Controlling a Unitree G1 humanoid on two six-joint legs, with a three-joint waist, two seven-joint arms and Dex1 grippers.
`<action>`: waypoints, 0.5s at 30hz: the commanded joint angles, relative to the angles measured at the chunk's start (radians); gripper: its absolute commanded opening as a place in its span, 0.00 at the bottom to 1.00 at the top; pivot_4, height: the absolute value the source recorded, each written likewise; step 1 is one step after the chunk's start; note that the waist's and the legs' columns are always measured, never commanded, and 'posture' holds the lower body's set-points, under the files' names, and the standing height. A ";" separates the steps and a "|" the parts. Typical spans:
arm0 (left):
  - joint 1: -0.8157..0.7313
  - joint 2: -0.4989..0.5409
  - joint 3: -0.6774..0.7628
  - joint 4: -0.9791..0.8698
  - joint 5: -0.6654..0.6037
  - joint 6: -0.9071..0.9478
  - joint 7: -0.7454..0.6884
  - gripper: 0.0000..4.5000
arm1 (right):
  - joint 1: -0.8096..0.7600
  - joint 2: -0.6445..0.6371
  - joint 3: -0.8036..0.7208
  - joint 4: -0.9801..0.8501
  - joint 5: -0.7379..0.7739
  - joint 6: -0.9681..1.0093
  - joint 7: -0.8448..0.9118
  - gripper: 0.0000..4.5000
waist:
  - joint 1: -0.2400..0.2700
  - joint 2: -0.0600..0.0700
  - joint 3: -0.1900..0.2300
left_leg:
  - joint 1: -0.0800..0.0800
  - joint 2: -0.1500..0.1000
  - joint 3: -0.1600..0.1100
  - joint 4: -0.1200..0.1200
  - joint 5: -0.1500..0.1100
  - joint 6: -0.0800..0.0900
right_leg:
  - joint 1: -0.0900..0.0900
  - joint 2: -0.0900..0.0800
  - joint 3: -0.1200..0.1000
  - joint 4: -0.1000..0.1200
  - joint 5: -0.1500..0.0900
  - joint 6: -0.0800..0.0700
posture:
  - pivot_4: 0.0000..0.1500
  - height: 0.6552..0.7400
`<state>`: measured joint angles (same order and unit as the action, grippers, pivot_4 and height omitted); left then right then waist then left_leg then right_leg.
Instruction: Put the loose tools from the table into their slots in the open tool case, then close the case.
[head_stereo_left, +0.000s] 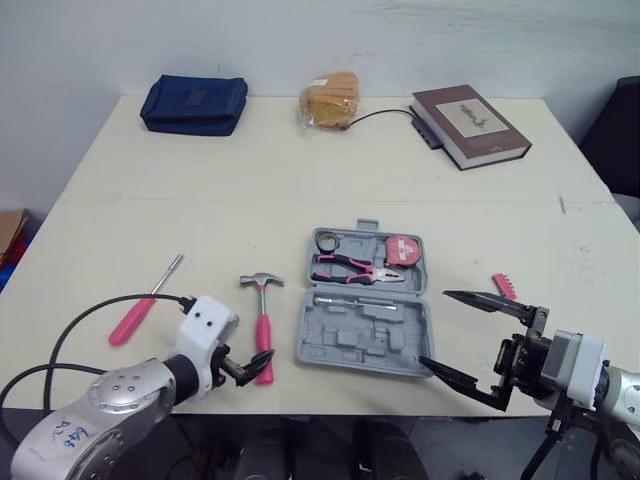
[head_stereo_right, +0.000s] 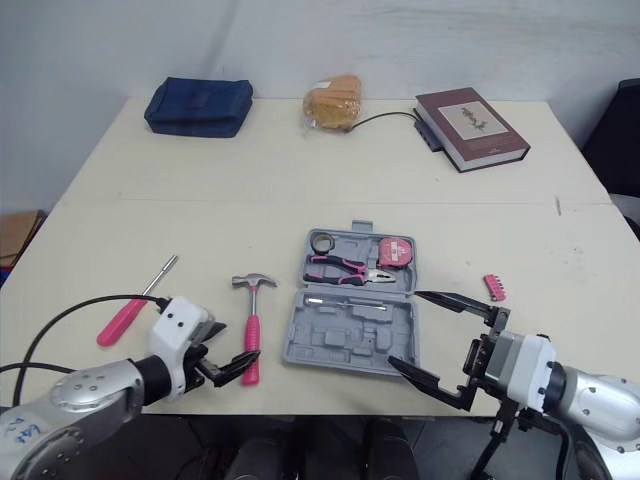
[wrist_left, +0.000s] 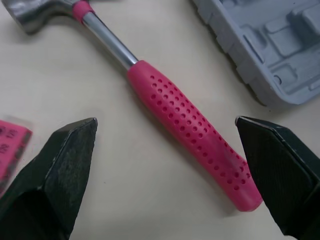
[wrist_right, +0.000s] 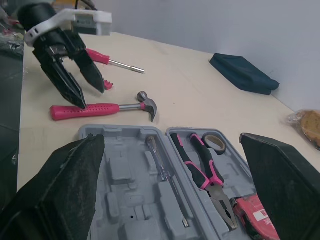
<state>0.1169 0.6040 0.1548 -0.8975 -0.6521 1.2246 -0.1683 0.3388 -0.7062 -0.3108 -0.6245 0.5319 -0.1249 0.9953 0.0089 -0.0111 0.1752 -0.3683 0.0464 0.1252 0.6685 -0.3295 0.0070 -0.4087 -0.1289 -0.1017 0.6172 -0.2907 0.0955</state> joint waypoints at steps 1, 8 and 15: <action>-0.045 -0.020 -0.051 -0.007 0.047 0.020 0.053 1.00 | -0.008 -0.018 -0.011 -0.040 0.033 0.014 0.009 1.00 | 0.006 0.000 0.000 | 0.000 0.000 0.000 0.000 0.000 0.000 | 0.000 0.000 0.000 0.000 0.000 0.000 | 1.00 1.00; -0.087 -0.084 -0.150 0.040 0.102 0.066 0.109 1.00 | -0.047 -0.047 -0.024 -0.081 0.054 0.080 -0.021 1.00 | 0.016 0.000 0.000 | 0.000 0.000 0.000 0.000 0.001 0.000 | 0.000 0.001 -0.002 0.000 0.000 0.000 | 1.00 1.00; -0.092 -0.128 -0.175 0.046 0.153 0.143 0.155 0.71 | -0.109 -0.088 -0.038 -0.126 0.089 0.173 -0.062 1.00 | 0.018 0.001 -0.001 | 0.000 -0.002 -0.004 0.000 0.002 0.002 | 0.002 -0.001 -0.002 0.001 0.000 0.000 | 1.00 1.00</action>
<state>0.0080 0.4777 -0.0074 -0.8627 -0.5141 1.3179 -0.0219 0.2433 -0.7805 -0.3182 -0.7140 0.5881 0.0312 0.9479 0.0268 -0.0101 0.1738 -0.3681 0.0447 0.1212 0.6688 -0.3270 0.0087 -0.4065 -0.1298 -0.1033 0.6180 -0.2909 0.0950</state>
